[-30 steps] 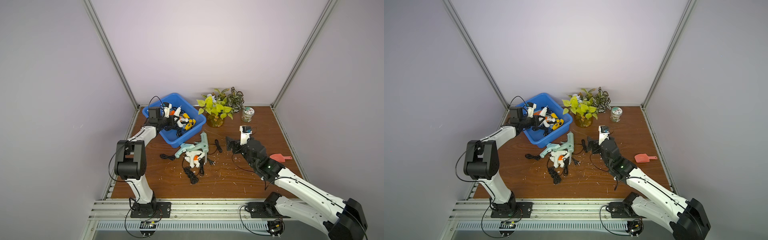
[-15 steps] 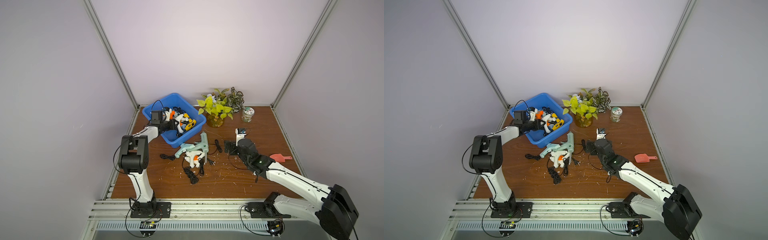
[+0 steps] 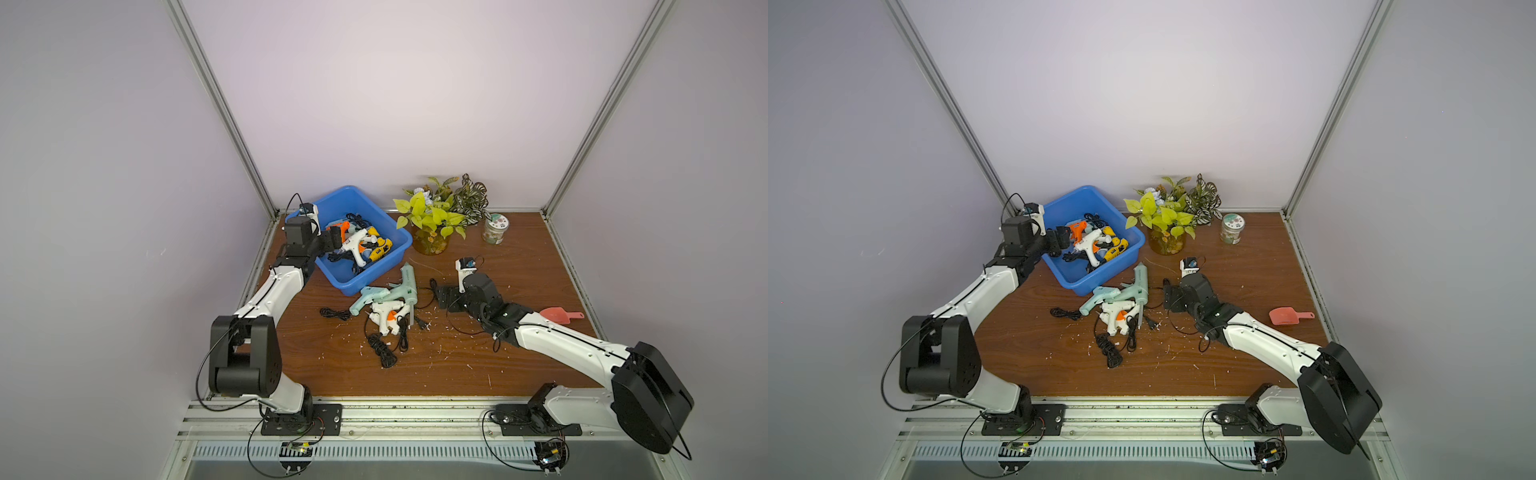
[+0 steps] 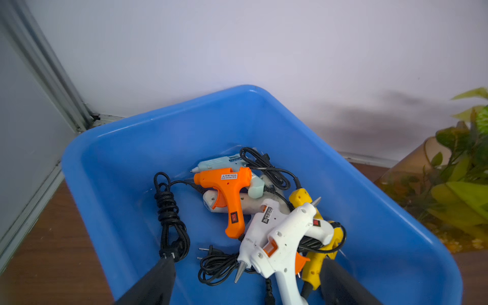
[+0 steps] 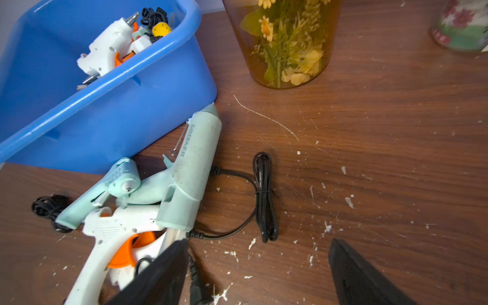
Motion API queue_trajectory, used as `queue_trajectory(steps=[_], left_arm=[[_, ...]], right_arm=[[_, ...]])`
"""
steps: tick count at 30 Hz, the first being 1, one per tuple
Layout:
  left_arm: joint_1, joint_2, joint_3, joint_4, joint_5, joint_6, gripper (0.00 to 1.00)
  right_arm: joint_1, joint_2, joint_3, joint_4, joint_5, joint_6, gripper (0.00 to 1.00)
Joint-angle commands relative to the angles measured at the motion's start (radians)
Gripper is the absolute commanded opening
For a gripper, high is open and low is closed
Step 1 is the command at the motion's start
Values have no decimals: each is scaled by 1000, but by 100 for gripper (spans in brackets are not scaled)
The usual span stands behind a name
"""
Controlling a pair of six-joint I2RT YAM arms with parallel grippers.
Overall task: Put the hot melt glue gun into the storage box
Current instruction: Place the hot melt adhesive gun in the storage box, then pick up the hot melt adhesive gun from the center of the board.
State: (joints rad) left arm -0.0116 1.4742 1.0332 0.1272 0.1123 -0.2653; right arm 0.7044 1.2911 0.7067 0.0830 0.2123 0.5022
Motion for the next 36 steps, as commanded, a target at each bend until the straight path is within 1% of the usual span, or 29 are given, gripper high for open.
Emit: queue_trajectory(steps=[1,7,10,13,19,26,28,31,36], left_arm=[[9,-96,-60,38,-79,-43,100],[9,-293,-221,115,-100,-121,100],[9,-378,-294,144,-119,-165,100],[9,-457,-381,209,-115,-212,100],[9,-572,-545,326,-91,-319,100],[10,-706,-713,345,-74,-414,100],[8,-734,-758,350,-48,-438,100],[9,-749,-824,363,22,-461,100],[9,-699,-919,431,159,-485,100]], right_arm=[[-2,5,36,96,-87,39,85],[11,59,42,227,-224,90,76],[29,115,71,269,-280,114,73],[51,180,103,316,-328,139,70],[79,298,173,382,-389,181,65],[92,416,243,404,-402,225,60],[94,443,262,402,-399,235,59],[101,476,287,401,-390,252,57],[113,509,321,352,-344,275,54]])
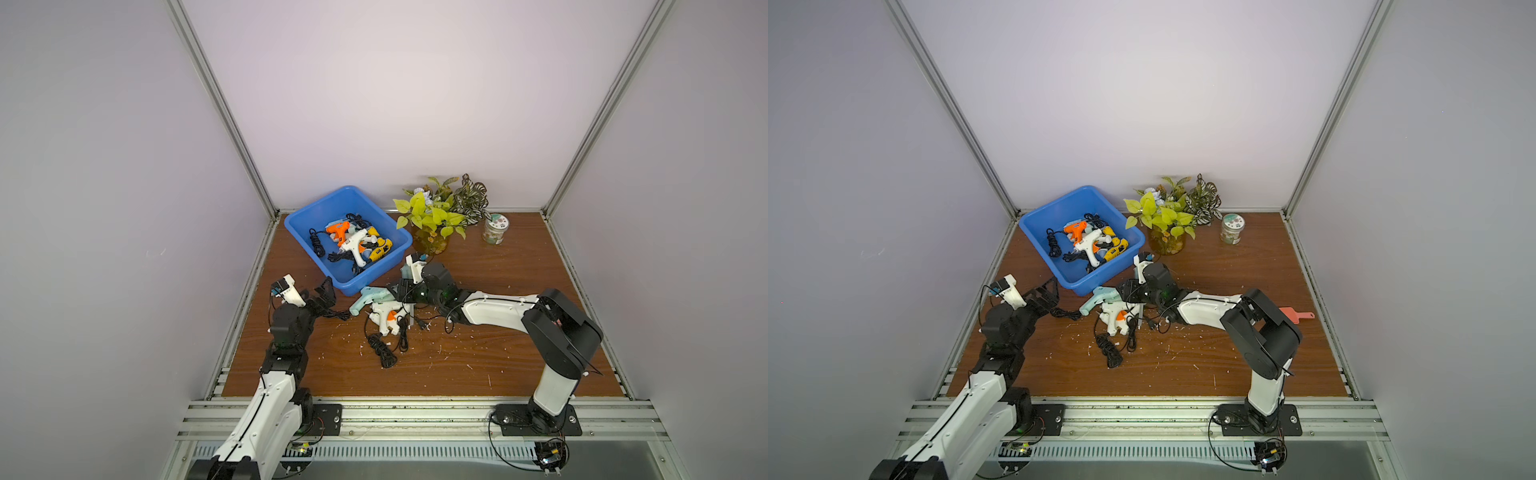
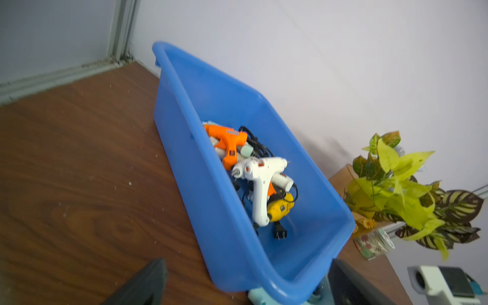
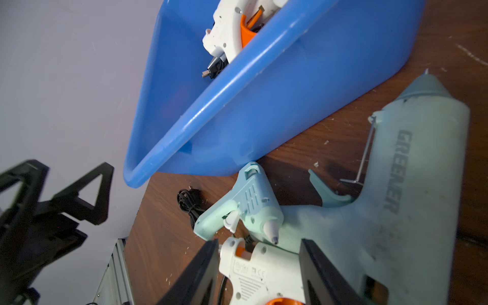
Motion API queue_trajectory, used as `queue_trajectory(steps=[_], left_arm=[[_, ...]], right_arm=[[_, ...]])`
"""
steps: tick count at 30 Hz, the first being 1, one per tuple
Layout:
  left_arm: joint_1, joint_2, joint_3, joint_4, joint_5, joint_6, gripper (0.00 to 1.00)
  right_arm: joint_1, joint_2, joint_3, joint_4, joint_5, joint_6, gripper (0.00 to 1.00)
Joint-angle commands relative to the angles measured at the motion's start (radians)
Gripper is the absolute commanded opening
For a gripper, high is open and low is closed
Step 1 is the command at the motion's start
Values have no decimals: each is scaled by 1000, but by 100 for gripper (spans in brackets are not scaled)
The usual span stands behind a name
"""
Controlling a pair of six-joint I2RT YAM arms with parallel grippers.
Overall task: Put the hot melt glue gun into the storage box
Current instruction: Pick up the hot melt adhesive gun from the center of the board.
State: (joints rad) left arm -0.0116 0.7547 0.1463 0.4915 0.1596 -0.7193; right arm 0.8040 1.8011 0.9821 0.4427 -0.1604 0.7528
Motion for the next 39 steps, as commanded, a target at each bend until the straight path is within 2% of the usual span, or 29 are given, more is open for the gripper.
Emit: queue_trajectory(steps=[1,8,15,21,28,39], left_arm=[[9,37,-52,95,136,-36,100],[6,197,-126,297,268,-46,94],[-27,376,-105,427,317,-45,75],[-84,478,-80,474,319,-45,58],[-96,530,-96,491,314,-52,48],[-108,671,-86,606,372,-88,33]], right_arm=[[16,3,53,-28,47,23,54],[30,47,116,-131,91,20,55],[51,108,176,-179,86,18,56],[51,141,178,-139,31,48,56],[48,184,153,-33,-53,102,54],[37,233,151,85,-104,146,49]])
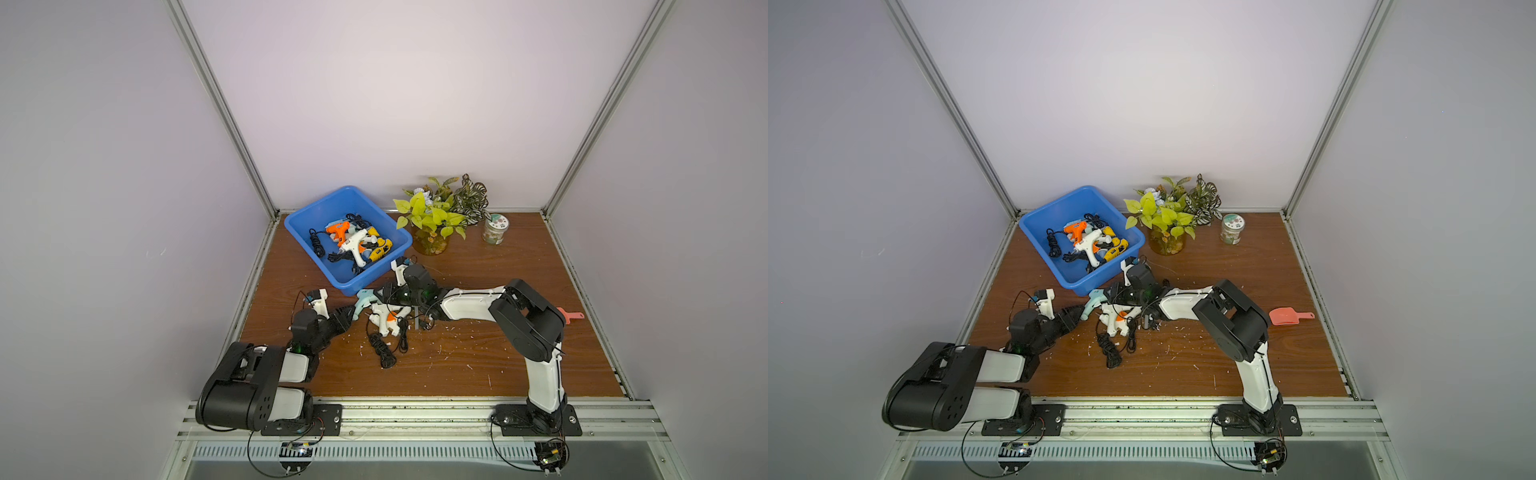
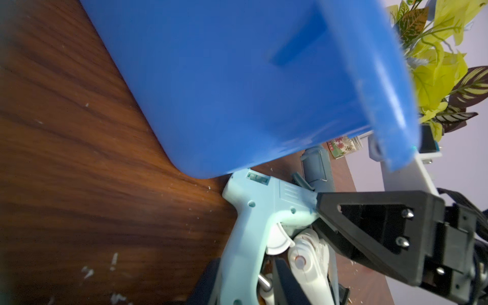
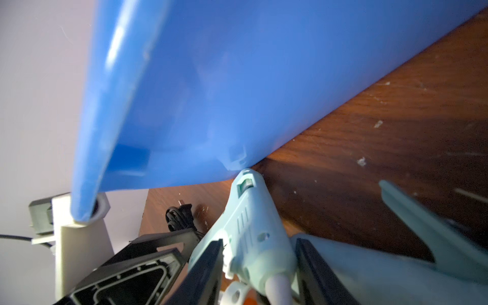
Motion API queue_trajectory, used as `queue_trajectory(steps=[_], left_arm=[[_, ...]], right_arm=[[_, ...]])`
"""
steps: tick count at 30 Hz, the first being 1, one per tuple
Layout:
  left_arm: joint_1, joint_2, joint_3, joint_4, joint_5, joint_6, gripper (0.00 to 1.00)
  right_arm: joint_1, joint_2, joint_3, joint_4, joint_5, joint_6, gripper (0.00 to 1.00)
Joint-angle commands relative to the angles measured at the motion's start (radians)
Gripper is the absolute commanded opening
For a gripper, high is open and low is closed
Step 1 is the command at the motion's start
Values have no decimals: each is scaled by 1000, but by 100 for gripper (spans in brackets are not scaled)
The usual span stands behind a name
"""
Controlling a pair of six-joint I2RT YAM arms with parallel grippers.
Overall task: Put the hot melt glue gun into the storage box
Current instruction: Pick up the hot melt adhesive gun from the center of the board.
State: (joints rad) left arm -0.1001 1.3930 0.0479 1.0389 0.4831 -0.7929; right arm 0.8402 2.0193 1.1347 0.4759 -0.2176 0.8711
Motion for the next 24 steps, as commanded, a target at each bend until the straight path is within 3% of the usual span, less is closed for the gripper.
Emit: queue_trajectory(steps=[1,6,10,14,19,21,24], left_arm=[[-20,50,13,76,56,-21,33],[-36,126,17,167,93,-59,31],[-38,184,6,270,112,-102,32],[-39,256,-18,443,139,-175,43],[-37,440,-46,795,166,-339,50],[-36,472,-32,796,174,-357,52],[-34,433,-54,796,157,-335,56]], right_arm=[[2,22,-1,56,-52,28,48],[-1,31,-5,72,-56,33,40],[-1,9,-30,84,-44,29,24],[-2,-36,-76,105,-31,22,14],[-8,-106,-166,210,-38,13,8],[-9,-133,-197,248,-31,6,1],[-12,-166,-232,290,-21,-11,0]])
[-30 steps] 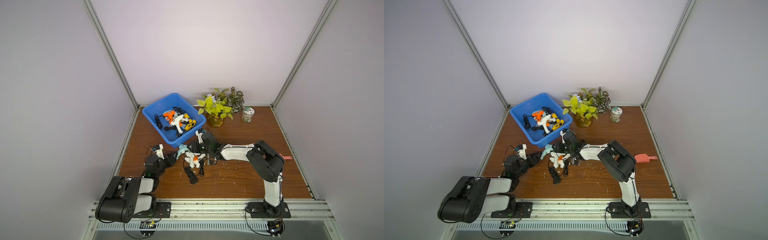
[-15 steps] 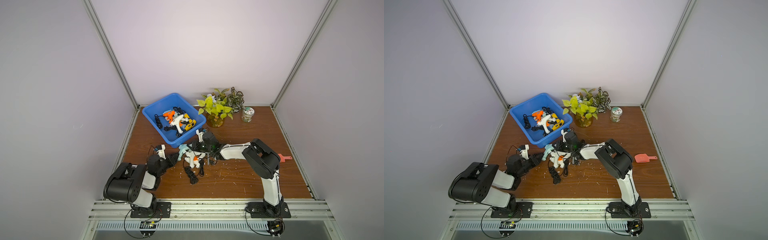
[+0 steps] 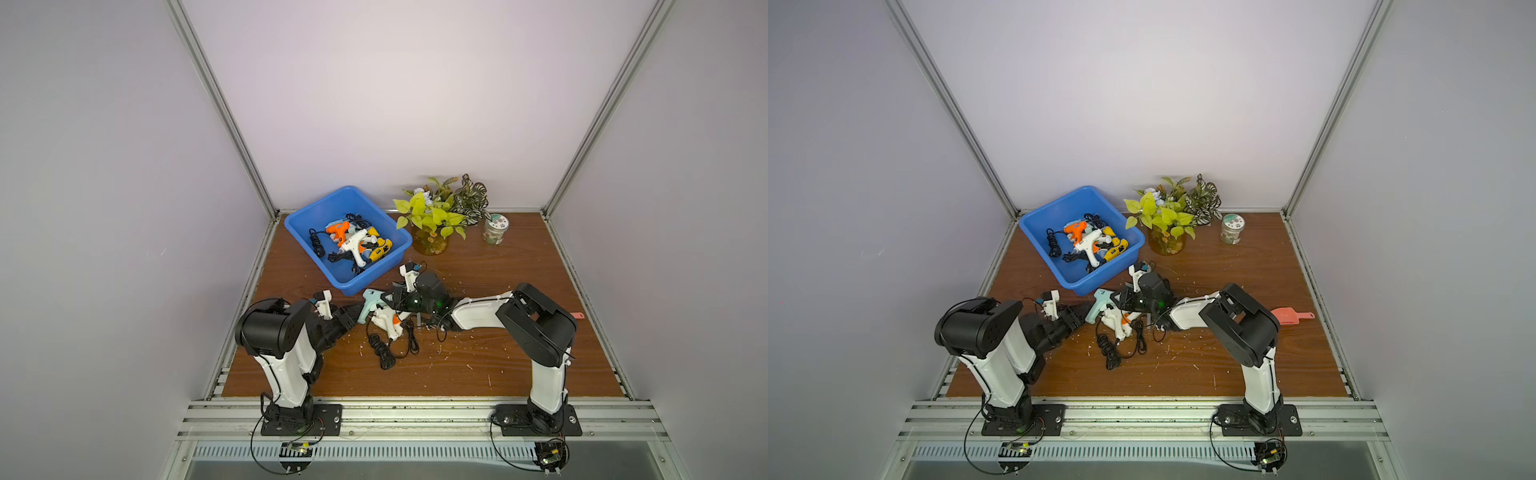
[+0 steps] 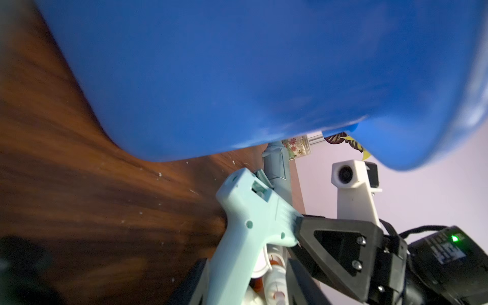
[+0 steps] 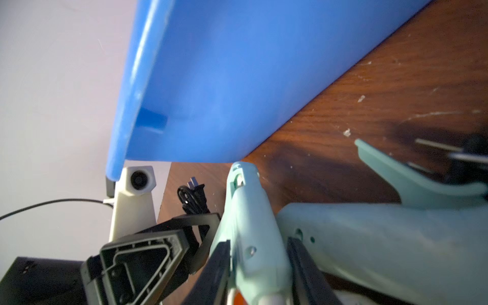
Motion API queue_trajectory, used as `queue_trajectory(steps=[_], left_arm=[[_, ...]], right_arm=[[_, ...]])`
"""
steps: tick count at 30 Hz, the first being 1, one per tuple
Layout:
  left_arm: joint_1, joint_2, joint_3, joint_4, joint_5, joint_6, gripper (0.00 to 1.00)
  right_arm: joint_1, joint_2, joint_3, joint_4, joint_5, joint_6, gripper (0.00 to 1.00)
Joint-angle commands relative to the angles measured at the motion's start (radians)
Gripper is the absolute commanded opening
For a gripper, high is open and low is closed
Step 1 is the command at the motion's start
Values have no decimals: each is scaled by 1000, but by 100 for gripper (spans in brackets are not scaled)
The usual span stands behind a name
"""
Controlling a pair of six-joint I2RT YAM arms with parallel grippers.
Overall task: Put the hot melt glue gun into the storage box
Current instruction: Pick up the hot melt adhesive gun from the center of the board.
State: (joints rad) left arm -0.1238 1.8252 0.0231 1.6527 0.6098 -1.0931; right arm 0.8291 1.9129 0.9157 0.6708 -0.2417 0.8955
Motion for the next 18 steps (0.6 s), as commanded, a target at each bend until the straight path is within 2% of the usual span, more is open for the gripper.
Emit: queue_trajectory(steps=[1,11,15,18], left_arm=[[-8,-22,-31,180,29,-37,58],[4,-173,-20,123,67,-83,74],[4,-337,0,-78,65,-29,79],[4,-529,32,-373,39,70,82]], right_arm=[[0,-67,-26,113,3,-39,0],[-5,-113,-57,206,-22,-80,0],[-5,-143,-61,196,-18,-104,0],[-6,-173,-67,178,-8,-124,0]])
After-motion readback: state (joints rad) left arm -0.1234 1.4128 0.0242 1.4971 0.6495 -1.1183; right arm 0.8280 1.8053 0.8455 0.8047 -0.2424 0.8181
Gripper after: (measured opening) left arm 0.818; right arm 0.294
